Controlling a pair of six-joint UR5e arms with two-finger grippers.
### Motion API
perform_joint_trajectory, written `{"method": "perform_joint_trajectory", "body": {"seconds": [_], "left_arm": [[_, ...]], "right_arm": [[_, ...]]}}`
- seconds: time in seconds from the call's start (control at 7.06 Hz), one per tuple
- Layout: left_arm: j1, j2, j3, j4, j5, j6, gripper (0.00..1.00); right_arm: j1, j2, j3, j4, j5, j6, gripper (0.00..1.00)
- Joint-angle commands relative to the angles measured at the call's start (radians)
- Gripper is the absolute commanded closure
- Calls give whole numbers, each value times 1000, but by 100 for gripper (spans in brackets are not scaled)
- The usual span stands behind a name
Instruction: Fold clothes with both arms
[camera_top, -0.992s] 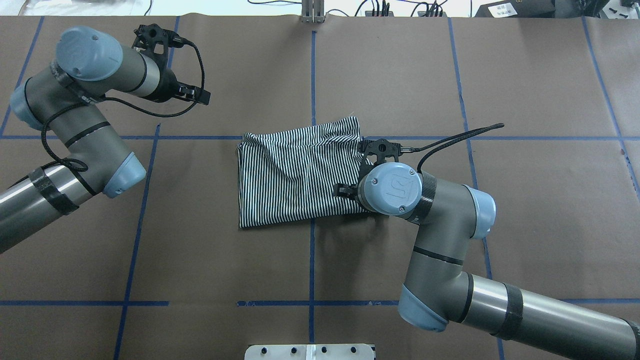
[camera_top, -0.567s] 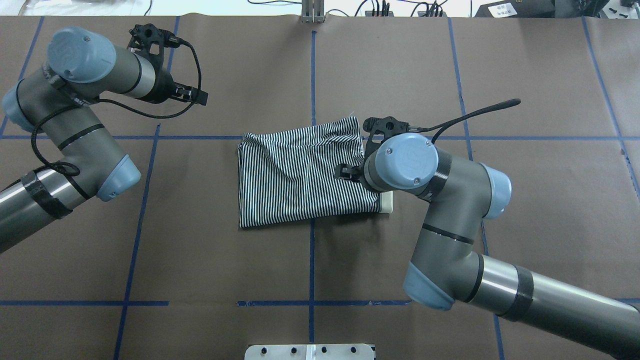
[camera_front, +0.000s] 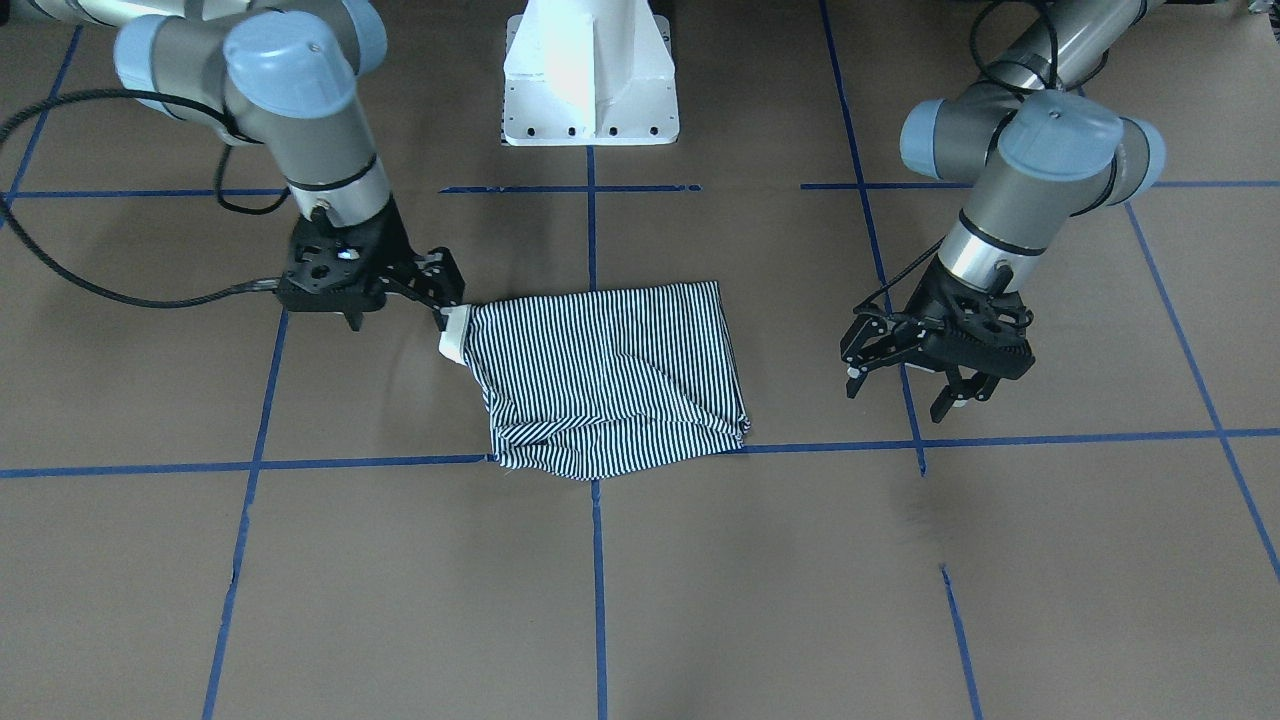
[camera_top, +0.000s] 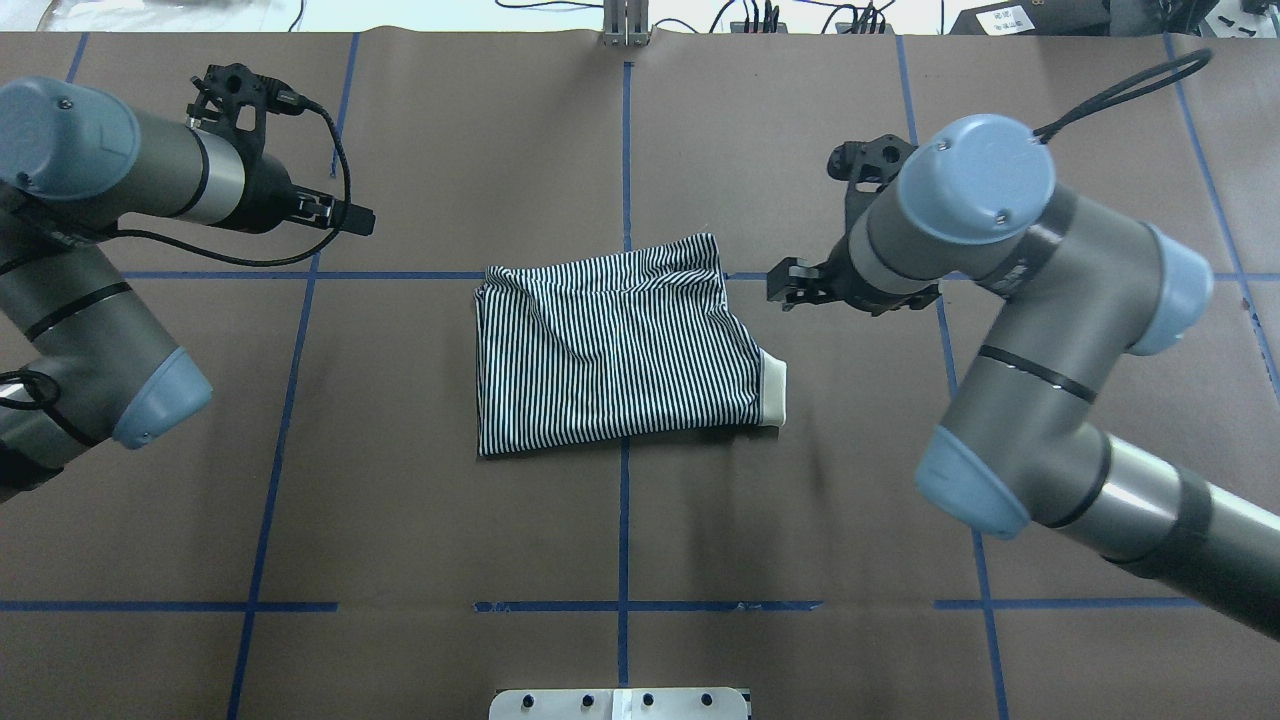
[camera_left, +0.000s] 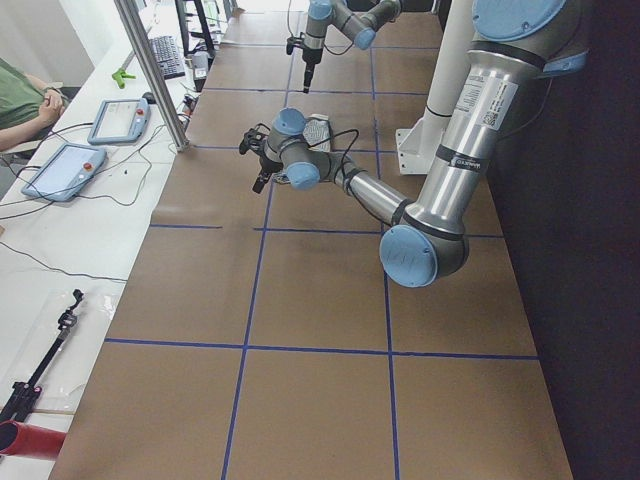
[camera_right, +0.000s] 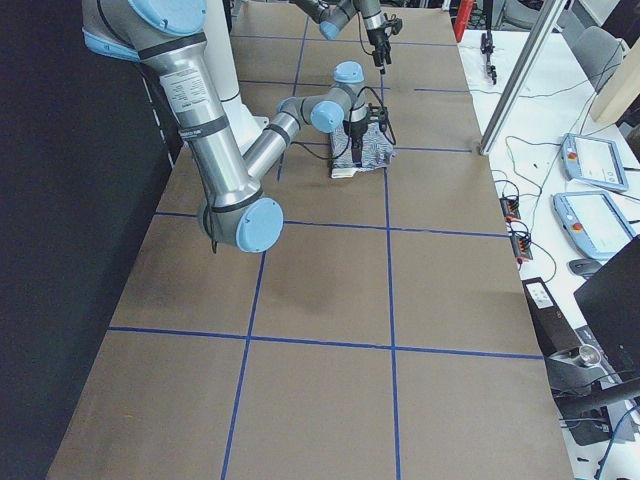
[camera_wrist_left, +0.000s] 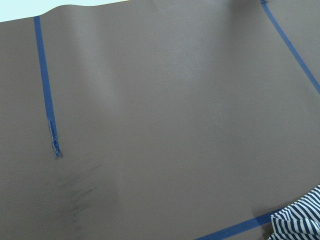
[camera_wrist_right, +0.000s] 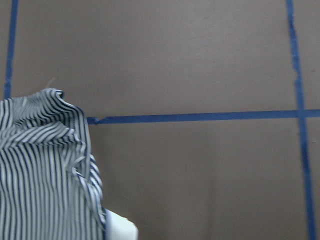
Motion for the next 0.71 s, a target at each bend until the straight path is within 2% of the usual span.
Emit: {"method": "perform_joint_trajectory", "body": {"seconds": [0.0, 0.28, 0.43, 0.57], "left_arm": [[-84, 132, -94, 1, -48, 148, 0], [-204, 174, -76, 7, -88, 366, 0], [-210, 186, -82, 16, -91, 382, 0], [-210, 186, -82, 16, -91, 384, 0]], "right_arm": [[229, -233, 116, -28, 185, -372, 0], [507, -430, 90, -28, 303, -848, 0], [616, -503, 52, -25, 350, -1036, 0], [685, -562, 23, -22, 349, -1118, 0]]}}
